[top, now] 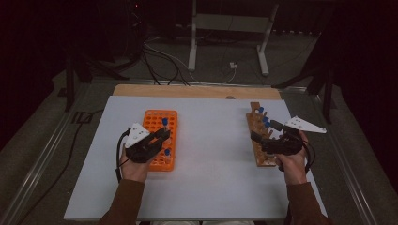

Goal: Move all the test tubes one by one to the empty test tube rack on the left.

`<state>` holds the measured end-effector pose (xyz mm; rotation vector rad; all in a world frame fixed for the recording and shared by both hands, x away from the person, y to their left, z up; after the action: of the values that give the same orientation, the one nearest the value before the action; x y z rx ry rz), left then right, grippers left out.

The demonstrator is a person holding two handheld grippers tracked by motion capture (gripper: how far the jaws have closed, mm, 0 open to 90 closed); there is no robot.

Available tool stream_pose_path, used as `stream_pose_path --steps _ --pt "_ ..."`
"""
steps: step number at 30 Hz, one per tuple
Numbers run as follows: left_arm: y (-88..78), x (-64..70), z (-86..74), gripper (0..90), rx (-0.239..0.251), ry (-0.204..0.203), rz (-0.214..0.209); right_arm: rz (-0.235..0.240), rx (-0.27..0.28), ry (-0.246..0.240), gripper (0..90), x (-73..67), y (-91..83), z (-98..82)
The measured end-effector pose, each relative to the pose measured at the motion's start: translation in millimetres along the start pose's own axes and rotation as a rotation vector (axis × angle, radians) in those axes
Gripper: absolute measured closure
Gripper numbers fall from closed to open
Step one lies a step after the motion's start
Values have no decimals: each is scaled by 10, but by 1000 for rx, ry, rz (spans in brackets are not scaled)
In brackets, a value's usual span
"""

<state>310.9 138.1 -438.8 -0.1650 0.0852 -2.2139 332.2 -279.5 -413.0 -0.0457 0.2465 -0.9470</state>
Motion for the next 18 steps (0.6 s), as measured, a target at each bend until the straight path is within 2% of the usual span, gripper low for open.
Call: stream_pose_path --steps 9,18 --pt "-184 -89 -176 782 -36 -30 3 2 0 -1 5 -7 0 -2" --pt "-289 -62 -283 782 -58 -42 -10 4 4 1 5 -2 -15 4"
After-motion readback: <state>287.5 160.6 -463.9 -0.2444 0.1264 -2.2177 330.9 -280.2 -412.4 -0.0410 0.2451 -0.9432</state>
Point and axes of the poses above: each handheld gripper's, and its own axes: y roughly forward along the jaws, z roughly out of its top, x roughly to its right, the point moved 2 cm from there along y, roughly forward along the jaws, and after that the axes turned 12 degrees about x, right-handed, at the moved point
